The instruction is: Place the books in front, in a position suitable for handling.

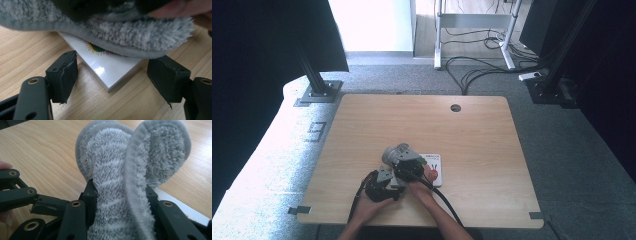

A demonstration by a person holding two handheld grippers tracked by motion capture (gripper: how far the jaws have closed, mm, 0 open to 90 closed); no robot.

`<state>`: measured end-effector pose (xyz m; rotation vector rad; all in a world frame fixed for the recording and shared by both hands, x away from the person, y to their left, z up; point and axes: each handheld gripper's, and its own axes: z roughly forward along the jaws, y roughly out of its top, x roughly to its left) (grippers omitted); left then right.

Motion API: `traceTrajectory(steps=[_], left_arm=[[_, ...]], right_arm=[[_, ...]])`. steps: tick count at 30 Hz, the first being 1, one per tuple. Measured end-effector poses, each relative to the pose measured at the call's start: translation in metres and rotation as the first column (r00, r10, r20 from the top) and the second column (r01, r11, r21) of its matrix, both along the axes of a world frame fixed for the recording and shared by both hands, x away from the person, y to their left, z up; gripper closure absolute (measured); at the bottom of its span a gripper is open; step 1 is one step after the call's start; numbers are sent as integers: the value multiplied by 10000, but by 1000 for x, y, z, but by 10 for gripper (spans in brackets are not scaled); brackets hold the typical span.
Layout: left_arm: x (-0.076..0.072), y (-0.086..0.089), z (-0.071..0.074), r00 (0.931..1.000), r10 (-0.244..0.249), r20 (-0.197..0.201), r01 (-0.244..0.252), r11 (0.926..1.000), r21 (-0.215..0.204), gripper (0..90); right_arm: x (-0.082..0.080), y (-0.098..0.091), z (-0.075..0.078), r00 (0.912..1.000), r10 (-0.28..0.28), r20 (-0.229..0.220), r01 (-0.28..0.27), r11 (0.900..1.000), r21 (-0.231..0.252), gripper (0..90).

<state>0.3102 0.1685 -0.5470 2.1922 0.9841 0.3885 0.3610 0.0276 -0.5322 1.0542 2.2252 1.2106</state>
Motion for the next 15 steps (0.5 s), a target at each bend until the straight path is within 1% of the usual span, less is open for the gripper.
traceTrajectory(steps=[3, 7, 9, 12, 15], left_arm=[[0, 0, 0, 10000, -6, -1, 6, 10000, 9, 247], [0, 0, 0, 10000, -14, 4, 14, 10000, 7, 247], [0, 0, 0, 10000, 11, 2, -11, 10000, 5, 246], [0, 0, 0, 10000, 2, 7, -2, 10000, 2, 246], [0, 0, 0, 10000, 2, 7, -2, 10000, 15, 246]], right_arm=[[0, -4, 1, 10000, 9, -27, -9, 10000, 1, 587], [-1, -15, 1, 9999, -102, -11, 102, 9999, 17, 585], [-2, -24, 0, 9997, -248, 30, 248, 9997, 4, 585], [-3, -40, 0, 9985, -532, 138, 534, 9985, -154, 583], [-5, -61, -1, 9963, -846, 163, 850, 9961, -255, 581]])
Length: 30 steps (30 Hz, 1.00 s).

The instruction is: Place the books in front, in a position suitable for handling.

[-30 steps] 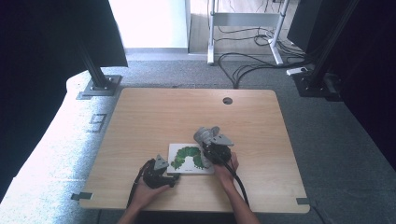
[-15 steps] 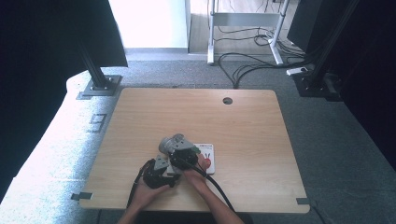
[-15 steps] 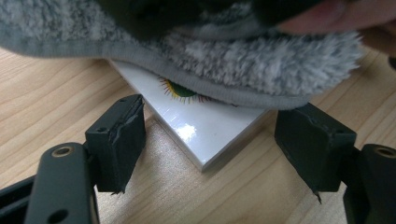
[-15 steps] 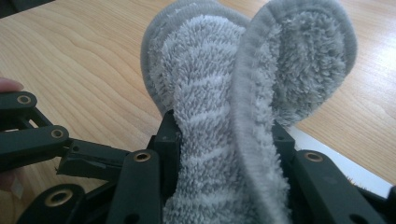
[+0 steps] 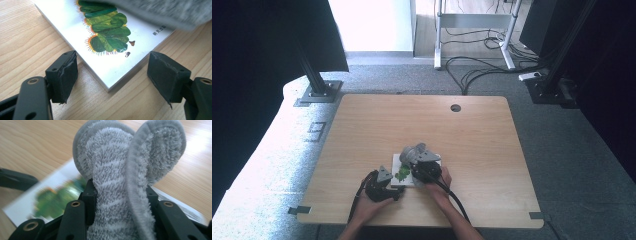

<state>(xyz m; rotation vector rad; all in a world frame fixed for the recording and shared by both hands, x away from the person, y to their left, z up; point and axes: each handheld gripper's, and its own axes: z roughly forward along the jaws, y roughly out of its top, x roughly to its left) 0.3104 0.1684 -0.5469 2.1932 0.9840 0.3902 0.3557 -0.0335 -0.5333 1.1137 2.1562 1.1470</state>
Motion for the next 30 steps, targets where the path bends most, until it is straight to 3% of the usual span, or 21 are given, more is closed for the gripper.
traceTrajectory(steps=[7, 12, 14, 18, 21, 25, 28, 30], left_arm=[[0, 0, 0, 10000, -15, 3, 15, 10000, 13, 245], [0, 0, 0, 10000, -4, 5, 4, 10000, 2, 245], [0, 0, 0, 10000, -21, -4, 21, 10000, 0, 244], [0, 0, 0, 10000, 3, 0, -3, 10000, 11, 242], [0, 0, 0, 10000, -9, -7, 10, 10000, 32, 242], [0, 0, 0, 10000, -22, 7, 21, 10000, 32, 241], [0, 0, 0, 10000, -27, -7, 27, 10000, 16, 242], [0, 0, 0, 10000, -42, -18, 42, 10000, 29, 239]], right_arm=[[-4, -46, -3, 9965, -835, 21, 835, 9964, -122, 576], [-3, -57, -3, 9933, -1153, -15, 1153, 9933, -126, 583], [-7, -52, 0, 9942, -1041, 288, 1046, 9943, -190, 586], [-20, -21, 11, 9980, 59, 632, -52, 9999, -117, 587], [-26, 10, 13, 9919, 1152, 540, -1142, 9932, -220, 586], [-26, 38, 6, 9803, 1973, 116, -1969, 9799, -314, 585], [-28, 46, 2, 9808, 1938, 206, -1927, 9801, -480, 585], [-28, 44, 2, 9832, 1820, 106, -1815, 9828, -347, 586]])
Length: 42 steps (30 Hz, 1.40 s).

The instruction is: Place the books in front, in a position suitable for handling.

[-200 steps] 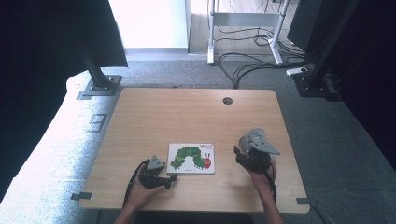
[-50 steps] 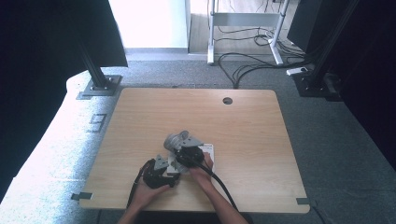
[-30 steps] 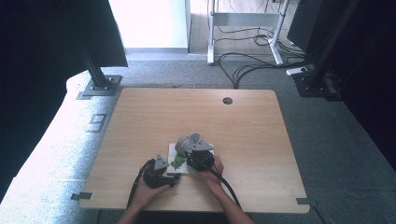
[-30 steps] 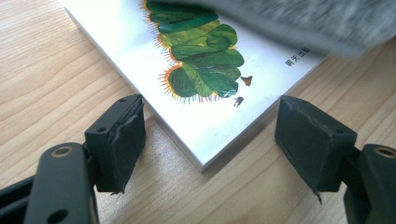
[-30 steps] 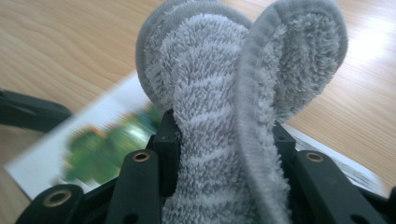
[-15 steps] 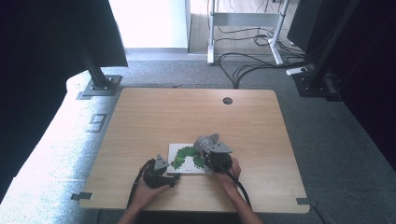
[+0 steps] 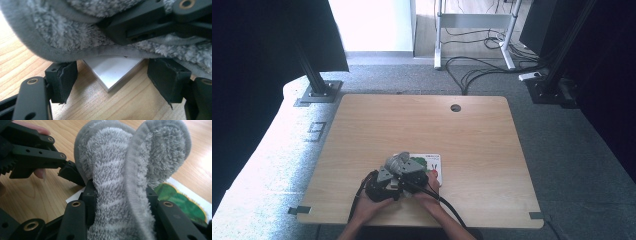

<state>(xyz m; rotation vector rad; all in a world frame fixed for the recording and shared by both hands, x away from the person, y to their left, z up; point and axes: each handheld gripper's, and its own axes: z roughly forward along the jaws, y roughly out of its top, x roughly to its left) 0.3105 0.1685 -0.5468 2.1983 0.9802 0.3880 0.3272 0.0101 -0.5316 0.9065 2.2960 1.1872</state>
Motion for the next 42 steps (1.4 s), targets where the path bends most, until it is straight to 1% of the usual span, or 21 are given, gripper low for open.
traceTrajectory(steps=[4, 12, 16, 21, 24, 30, 33, 35, 37, 38, 40, 42], left_arm=[[0, 0, 0, 10000, 1, -11, -1, 10000, -24, 238], [0, 0, 0, 10000, 9, -8, -9, 10000, -40, 239], [0, 0, 0, 10000, 33, 3, -33, 10000, -73, 239], [1, 1, 0, 10000, 7, -38, -7, 9999, -139, 240], [1, 1, 0, 10000, 15, -57, -16, 9998, -185, 240], [1, 1, 0, 10000, 10, -70, -12, 9998, -214, 241], [1, 1, 0, 10000, 3, -70, -4, 9998, -210, 240], [1, 1, 0, 10000, -2, -66, 1, 9998, -191, 240], [1, 1, 0, 10000, 13, -52, -13, 9999, -166, 240], [1, 1, 0, 10000, 14, -39, -15, 9999, -142, 241], [1, 0, 0, 10000, 34, -9, -34, 9999, -104, 241], [1, 0, 0, 10000, 47, 10, -47, 10000, -73, 241]], right_arm=[[-3, -12, -1, 9998, -198, -8, 198, 9998, 90, 582], [-9, -51, -5, 9959, -899, -85, 901, 9950, 429, 580], [-11, -71, -6, 9912, -1312, -142, 1318, 9899, 514, 578], [-13, -96, -9, 9824, -1834, -359, 1858, 9795, 782, 578], [-14, -101, -9, 9794, -1983, -368, 2007, 9765, 786, 578], [-14, -107, -7, 9758, -2167, -302, 2184, 9729, 760, 579], [-13, -116, -3, 9681, -2503, -96, 2502, 9645, 839, 580], [-11, -126, 1, 9607, -2773, -84, 2768, 9557, 997, 579], [-9, -140, 4, 9490, -3153, -13, 3136, 9435, 1072, 579], [-9, -145, 5, 9447, -3278, 32, 3256, 9393, 1079, 579], [-8, -158, 7, 9320, -3624, 74, 3595, 9266, 1107, 578], [-7, -172, 8, 9165, -3999, 118, 3963, 9115, 1100, 577]])
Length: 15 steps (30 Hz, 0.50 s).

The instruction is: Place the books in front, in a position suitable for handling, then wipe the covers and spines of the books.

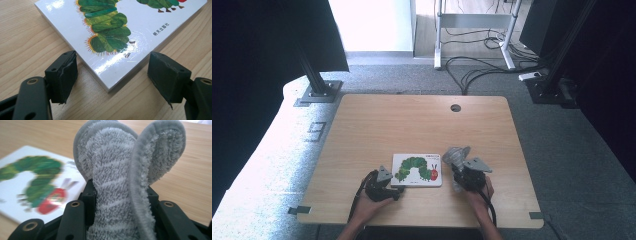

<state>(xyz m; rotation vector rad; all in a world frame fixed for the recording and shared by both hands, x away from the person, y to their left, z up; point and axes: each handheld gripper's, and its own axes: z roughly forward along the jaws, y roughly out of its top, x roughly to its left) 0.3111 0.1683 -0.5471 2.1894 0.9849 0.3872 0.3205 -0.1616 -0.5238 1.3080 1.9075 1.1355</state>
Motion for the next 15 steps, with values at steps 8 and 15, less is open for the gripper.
traceTrajectory(steps=[8, 15], left_arm=[[0, 0, 0, 10000, 5, 1, -5, 10000, 20, 240], [0, 0, 0, 10000, 4, 3, -4, 10000, 29, 239]], right_arm=[[7, -54, -2, 9832, -1816, -189, 1815, 9834, -68, 560], [12, -68, -6, 9658, -2554, -436, 2546, 9668, -239, 350]])
